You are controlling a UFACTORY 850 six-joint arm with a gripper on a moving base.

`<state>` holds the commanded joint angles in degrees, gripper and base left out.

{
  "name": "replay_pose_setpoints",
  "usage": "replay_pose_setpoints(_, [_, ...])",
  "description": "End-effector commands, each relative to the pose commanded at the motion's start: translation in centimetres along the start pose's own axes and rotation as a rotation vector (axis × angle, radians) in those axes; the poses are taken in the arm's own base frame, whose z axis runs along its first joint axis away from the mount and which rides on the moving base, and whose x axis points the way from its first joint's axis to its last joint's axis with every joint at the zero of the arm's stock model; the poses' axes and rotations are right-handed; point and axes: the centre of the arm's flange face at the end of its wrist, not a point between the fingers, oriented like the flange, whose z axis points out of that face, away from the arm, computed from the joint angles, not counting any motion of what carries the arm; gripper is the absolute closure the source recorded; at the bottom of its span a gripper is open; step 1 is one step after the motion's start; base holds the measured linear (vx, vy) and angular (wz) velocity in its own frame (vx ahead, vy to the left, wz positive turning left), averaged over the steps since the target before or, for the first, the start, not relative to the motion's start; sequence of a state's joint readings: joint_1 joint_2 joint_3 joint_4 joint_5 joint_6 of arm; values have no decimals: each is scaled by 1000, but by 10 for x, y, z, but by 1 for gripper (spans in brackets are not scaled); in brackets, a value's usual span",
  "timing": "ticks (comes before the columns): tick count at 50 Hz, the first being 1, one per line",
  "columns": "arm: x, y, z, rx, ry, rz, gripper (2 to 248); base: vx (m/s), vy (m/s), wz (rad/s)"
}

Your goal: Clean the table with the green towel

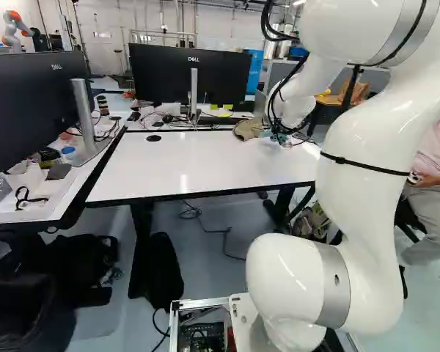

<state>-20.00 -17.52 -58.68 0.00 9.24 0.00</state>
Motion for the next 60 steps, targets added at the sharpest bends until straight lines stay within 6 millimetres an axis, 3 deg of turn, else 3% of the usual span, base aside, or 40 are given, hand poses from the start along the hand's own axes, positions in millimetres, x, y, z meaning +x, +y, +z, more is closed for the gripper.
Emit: replay_pose_setpoints(60, [-42, 0, 56, 0, -109, 0, 200, 0, 0, 0])
